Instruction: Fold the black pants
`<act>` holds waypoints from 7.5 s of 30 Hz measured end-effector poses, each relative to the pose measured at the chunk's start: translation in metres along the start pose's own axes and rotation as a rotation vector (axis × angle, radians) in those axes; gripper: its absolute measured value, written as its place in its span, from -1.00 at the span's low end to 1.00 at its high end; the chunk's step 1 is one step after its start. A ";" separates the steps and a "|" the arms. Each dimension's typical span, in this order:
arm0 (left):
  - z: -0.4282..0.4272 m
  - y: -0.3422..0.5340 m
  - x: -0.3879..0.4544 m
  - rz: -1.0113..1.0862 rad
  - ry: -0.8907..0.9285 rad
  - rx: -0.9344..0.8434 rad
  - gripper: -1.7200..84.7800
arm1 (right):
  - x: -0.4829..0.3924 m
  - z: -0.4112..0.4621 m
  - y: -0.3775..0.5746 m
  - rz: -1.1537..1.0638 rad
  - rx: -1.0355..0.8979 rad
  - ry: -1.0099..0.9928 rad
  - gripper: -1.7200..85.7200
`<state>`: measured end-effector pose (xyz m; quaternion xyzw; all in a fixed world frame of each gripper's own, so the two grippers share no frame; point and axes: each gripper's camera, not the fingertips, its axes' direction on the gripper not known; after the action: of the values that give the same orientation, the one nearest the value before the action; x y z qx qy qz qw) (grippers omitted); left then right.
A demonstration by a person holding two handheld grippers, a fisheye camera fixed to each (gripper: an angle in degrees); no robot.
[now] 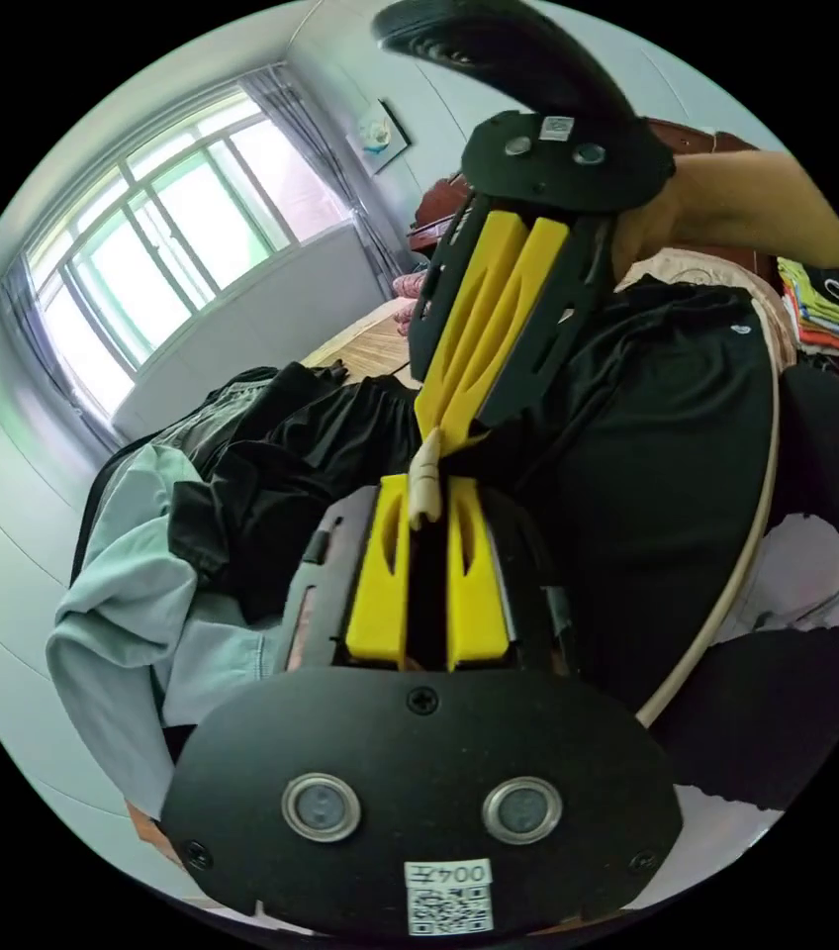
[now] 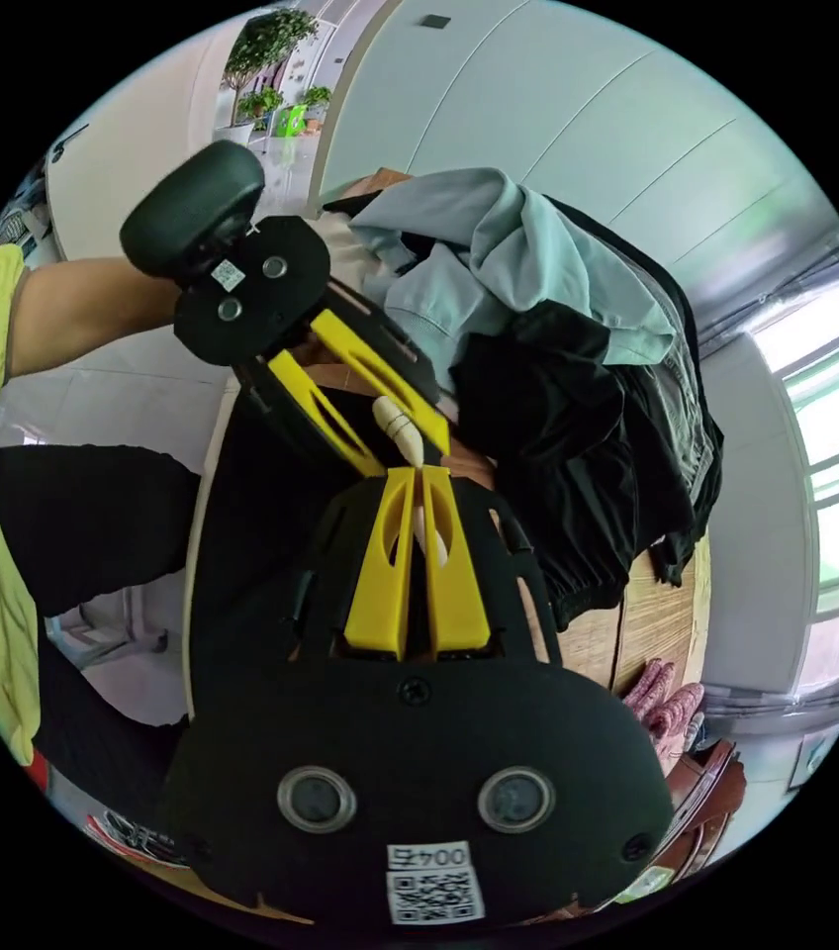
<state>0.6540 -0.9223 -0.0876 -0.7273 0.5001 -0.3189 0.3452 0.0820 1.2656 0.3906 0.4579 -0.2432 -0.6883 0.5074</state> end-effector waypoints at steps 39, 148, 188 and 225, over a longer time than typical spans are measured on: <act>0.053 -0.100 -0.186 -0.758 -0.018 -0.131 -0.93 | 0.466 -0.036 0.371 0.743 -0.731 -0.232 -0.81; 0.118 0.168 -0.081 -0.735 0.306 -0.282 -0.96 | 0.220 -0.768 0.430 2.175 0.574 -0.219 -0.58; 0.100 0.260 -0.019 -0.607 -0.022 -0.311 -0.96 | 0.242 -0.598 0.157 1.734 0.041 -0.079 -0.92; 0.091 0.345 -0.138 -0.993 0.462 -0.294 -0.95 | 0.017 -0.531 0.198 1.420 0.988 -0.500 -0.70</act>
<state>0.5118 -0.8648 -0.4381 -0.8269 0.1998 -0.5210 -0.0695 0.6414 1.2465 0.2968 0.2027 -0.8403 -0.1091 0.4907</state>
